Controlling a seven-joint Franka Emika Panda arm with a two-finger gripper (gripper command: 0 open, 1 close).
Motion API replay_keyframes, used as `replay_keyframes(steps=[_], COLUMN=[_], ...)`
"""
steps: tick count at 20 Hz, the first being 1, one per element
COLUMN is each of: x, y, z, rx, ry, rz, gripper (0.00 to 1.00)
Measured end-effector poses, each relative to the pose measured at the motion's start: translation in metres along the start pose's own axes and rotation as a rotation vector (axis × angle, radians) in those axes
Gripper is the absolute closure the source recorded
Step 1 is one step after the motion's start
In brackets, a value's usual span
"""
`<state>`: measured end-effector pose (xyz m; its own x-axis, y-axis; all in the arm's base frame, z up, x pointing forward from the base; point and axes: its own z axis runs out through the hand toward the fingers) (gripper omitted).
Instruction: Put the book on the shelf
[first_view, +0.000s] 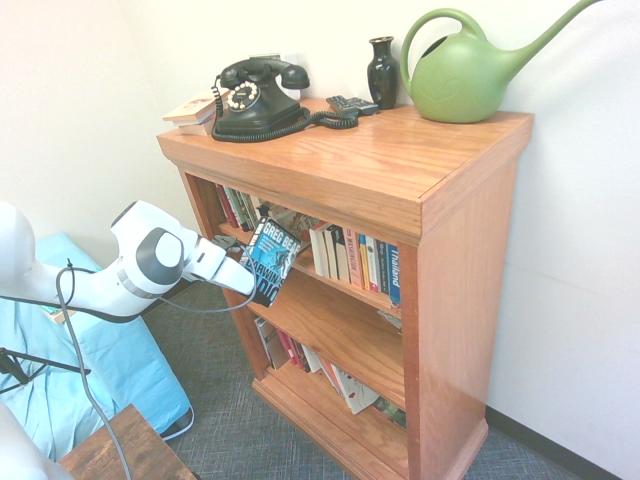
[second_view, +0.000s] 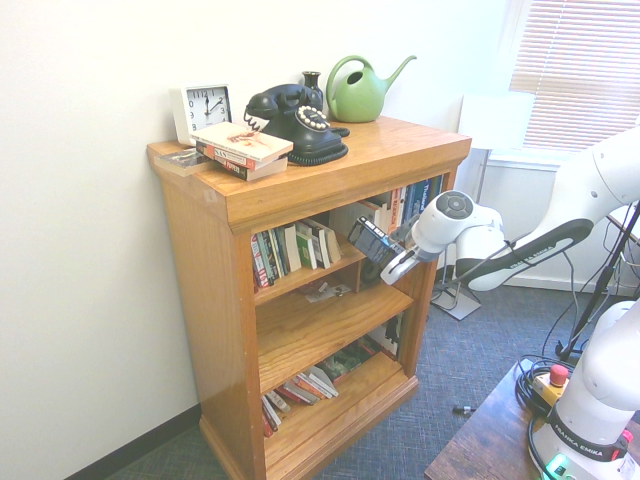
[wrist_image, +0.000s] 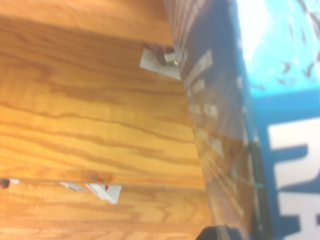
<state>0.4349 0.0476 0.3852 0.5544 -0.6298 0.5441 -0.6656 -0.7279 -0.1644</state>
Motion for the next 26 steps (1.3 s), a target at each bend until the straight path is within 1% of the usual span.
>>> replay_keyframes(steps=[7, 14, 19, 26], x=[0.018, 0.012, 0.022, 0.022], y=[-0.027, -0.06, -0.071, -0.084], z=[0.014, 0.026, 0.025, 0.039], rx=[0.009, 0.026, 0.041, 0.037], ry=[0.006, -0.017, -0.01, -0.003], rz=[0.005, -0.013, 0.002, -0.01], gripper=[1.0, 1.0, 1.0, 1.0])
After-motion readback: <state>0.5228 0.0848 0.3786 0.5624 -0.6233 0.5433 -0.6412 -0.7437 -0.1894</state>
